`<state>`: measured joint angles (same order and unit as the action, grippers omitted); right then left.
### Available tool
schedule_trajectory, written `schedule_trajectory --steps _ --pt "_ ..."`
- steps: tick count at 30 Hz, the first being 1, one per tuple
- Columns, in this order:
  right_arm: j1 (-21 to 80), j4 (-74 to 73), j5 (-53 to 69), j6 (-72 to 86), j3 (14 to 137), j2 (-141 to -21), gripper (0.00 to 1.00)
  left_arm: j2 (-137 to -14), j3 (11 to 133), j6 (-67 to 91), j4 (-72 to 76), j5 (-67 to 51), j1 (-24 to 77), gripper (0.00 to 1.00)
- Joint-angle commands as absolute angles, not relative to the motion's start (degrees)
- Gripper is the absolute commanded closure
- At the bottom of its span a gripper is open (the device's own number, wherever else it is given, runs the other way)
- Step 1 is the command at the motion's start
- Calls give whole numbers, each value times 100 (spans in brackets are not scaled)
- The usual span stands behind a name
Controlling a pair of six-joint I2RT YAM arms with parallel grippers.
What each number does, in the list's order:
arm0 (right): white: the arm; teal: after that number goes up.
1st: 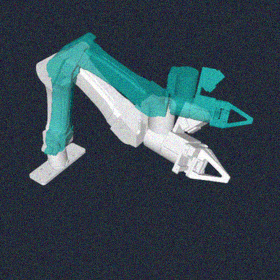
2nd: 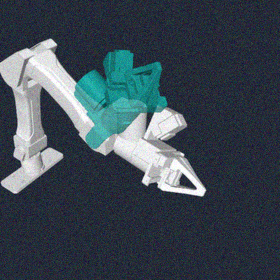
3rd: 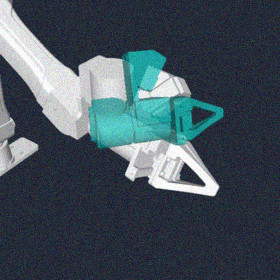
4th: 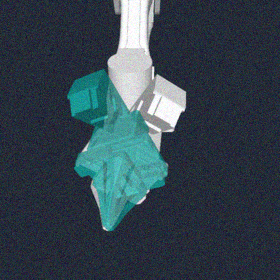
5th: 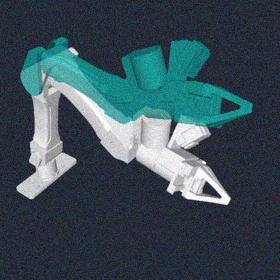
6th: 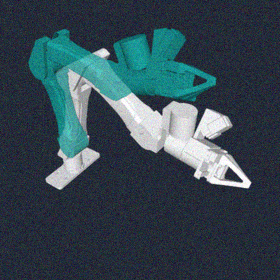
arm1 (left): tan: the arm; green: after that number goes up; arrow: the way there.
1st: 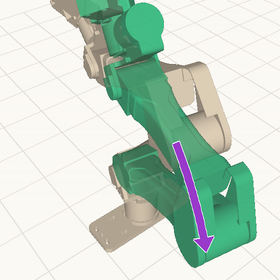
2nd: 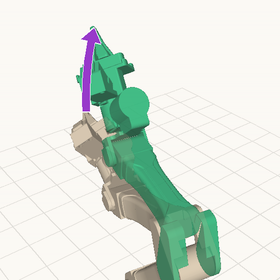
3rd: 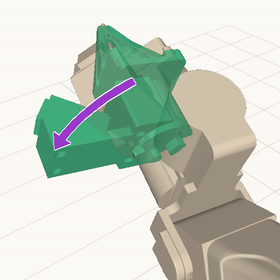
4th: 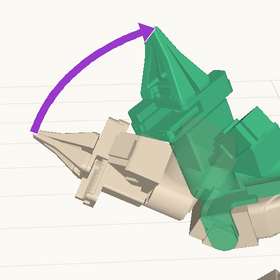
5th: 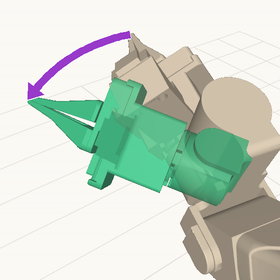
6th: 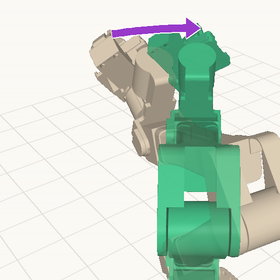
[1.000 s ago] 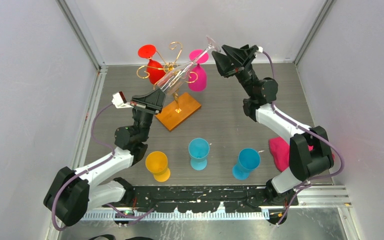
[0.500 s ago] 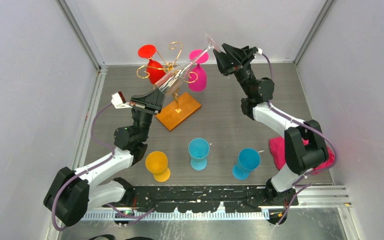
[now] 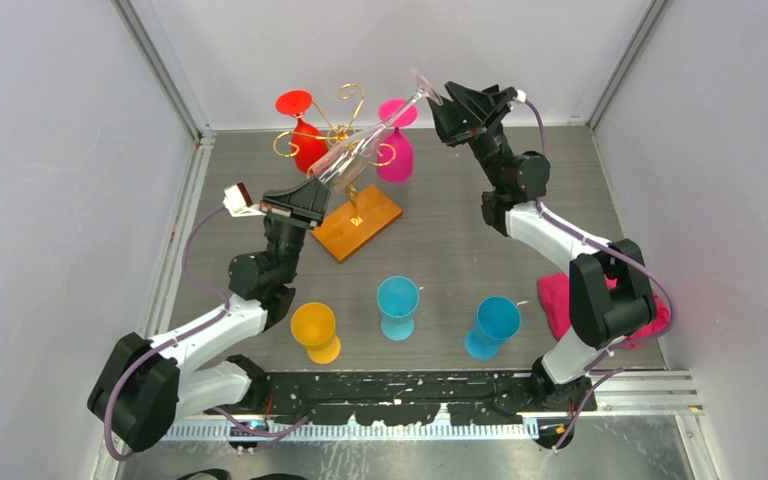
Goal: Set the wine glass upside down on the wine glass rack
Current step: Turn the wine glass upside down at the wine rack.
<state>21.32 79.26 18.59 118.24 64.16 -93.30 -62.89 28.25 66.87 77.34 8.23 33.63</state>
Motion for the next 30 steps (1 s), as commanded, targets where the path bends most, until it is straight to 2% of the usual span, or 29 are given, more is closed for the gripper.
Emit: schedule_trajectory --steps 1,15,27,30 --pt "2264 8184 1961 13396 6643 -9289 52 -6327 3019 6621 8173 778 3339 99" --pt "2504 8043 2064 13212 6593 -9127 54 -6285 2998 6603 8174 791 3339 99" --pt "2531 7986 2172 13228 6633 -9090 86 -6211 2954 6567 8005 786 3338 99" --pt "2525 7940 2216 13236 6674 -9080 97 -6075 2978 6504 7793 812 3334 99"
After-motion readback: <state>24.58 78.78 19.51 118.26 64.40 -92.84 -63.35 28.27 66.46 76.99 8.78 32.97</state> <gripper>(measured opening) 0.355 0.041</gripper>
